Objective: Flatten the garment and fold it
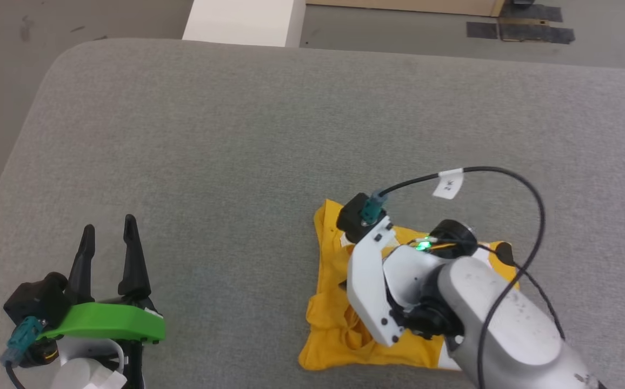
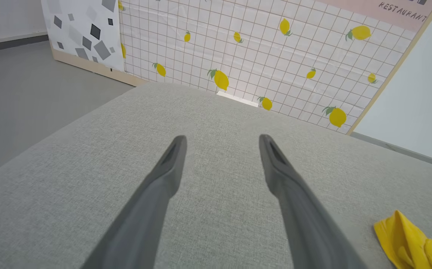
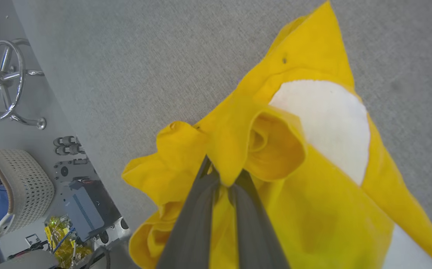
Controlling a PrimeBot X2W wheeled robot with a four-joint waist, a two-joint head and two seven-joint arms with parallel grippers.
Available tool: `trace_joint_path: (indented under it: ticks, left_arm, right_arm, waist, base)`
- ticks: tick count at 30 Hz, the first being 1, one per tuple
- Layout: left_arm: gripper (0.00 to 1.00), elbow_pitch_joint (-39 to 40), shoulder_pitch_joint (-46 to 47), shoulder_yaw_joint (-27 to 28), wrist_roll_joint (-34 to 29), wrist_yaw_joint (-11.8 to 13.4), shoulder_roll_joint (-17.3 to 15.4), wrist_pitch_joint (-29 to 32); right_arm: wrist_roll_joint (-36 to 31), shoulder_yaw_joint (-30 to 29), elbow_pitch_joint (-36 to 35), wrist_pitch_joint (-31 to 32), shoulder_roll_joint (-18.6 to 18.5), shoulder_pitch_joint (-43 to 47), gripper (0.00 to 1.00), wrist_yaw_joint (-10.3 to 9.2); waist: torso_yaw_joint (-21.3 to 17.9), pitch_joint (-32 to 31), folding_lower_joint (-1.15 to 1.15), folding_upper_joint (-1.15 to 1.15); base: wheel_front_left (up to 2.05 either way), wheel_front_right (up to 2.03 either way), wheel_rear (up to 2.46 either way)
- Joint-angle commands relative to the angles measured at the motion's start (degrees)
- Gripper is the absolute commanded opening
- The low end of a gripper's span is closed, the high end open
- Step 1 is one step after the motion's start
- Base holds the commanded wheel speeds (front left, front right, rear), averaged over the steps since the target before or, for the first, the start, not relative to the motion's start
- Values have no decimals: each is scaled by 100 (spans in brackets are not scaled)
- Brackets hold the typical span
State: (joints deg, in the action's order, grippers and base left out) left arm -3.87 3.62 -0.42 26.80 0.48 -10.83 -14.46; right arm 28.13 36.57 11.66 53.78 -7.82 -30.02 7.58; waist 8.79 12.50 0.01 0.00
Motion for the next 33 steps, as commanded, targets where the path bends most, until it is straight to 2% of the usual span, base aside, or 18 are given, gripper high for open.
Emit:
trace_joint_path:
  ticks: [1,9,10,11,14,18,21,27,33]
  left_arm:
    - [100,-23,23,12,15,-32,37,-40]
    - [100,-89,14,95,6,-74,117,-49]
    - [100,-89,6,113,4,-76,122,-50]
    - [100,-91,-2,127,-1,-80,127,-50]
    - [100,-114,-15,150,-16,-102,136,-51]
    - [100,-142,-36,185,-33,-127,126,-52]
    - [100,-164,-60,200,-46,-129,108,-52]
    - [100,-65,-95,251,-192,-73,55,-53]
    - [100,180,-38,167,-578,-14,86,-53]
  right_arm:
    - [-37,46,226,-175,61,-116,0,-9]
    - [-244,88,1361,-1032,344,-175,0,-9]
    - [-207,94,1411,-1118,373,-178,20,-9]
    - [-158,87,1441,-1240,403,-196,100,-9]
    - [78,83,1354,-1465,455,-258,100,-9]
    - [525,126,824,-1690,480,-310,100,-9]
    - [597,-58,368,-1851,424,-301,100,-9]
    - [-100,-1113,-325,-2087,-21,116,100,-9]
    - [-828,-2257,-942,-1824,-86,1104,100,-9]
  waist:
    - [109,56,-1,0]
    - [108,93,-1,0]
    - [79,87,-1,0]
    - [41,71,-1,0]
    - [-62,-1,-1,0]
    - [-256,-183,-1,0]
    - [-416,-330,-1,0]
    - [-676,-504,-1,0]
    - [-798,-454,-1,0]
  base:
    - [0,0,0]
    - [0,0,0]
    - [0,0,0]
    - [0,0,0]
    - [0,0,0]
    - [0,0,0]
    - [0,0,0]
    - [0,0,0]
    - [0,0,0]
